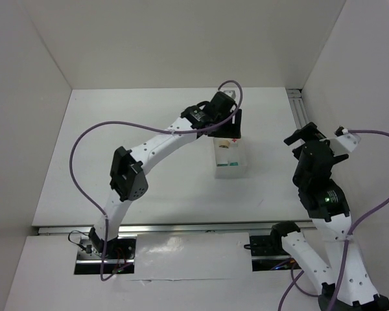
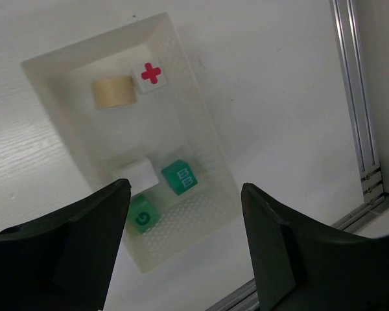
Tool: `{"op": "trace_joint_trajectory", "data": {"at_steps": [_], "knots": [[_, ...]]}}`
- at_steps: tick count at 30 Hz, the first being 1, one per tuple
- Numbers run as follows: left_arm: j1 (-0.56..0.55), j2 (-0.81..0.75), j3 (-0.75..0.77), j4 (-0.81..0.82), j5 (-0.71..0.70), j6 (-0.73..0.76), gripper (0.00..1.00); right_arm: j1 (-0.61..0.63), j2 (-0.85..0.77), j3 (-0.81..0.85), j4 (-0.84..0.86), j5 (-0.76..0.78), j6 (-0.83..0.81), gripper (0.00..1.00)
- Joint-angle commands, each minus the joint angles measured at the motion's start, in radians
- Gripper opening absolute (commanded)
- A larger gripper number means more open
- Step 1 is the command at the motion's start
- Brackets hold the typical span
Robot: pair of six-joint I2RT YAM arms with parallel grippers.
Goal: Build the wood block tower
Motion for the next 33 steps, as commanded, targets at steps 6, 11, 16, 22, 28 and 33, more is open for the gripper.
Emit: {"op": "trace_joint_trajectory", "data": {"at_steps": [6, 11, 16, 22, 28, 33], "knots": [[0.003, 0.112, 0.149, 0.008, 0.091, -0.046, 0.82, -0.004, 0.073, 0.044, -0.032, 0.053, -0.039, 1.00], [0.003, 0.124, 0.149, 0.032, 0.114, -0.046, 0.82, -0.004, 0.093, 0.035, -0.012, 0.031, -0.039, 1.00], [-0.006, 0.169, 0.172, 0.041, 0.132, -0.055, 0.82, -0.004, 0.103, 0.035, -0.012, 0.013, -0.039, 1.00], [-0.034, 0.230, 0.232, 0.061, 0.067, -0.086, 0.82, -0.004, 0.112, 0.035, -0.012, -0.008, -0.039, 1.00], [-0.065, 0.299, 0.295, 0.043, -0.079, -0.104, 0.81, -0.004, 0.103, 0.035, -0.003, -0.038, -0.030, 1.00], [-0.083, 0.340, 0.317, 0.052, -0.118, -0.095, 0.81, -0.004, 0.103, 0.035, -0.003, -0.051, -0.030, 1.00]]}}
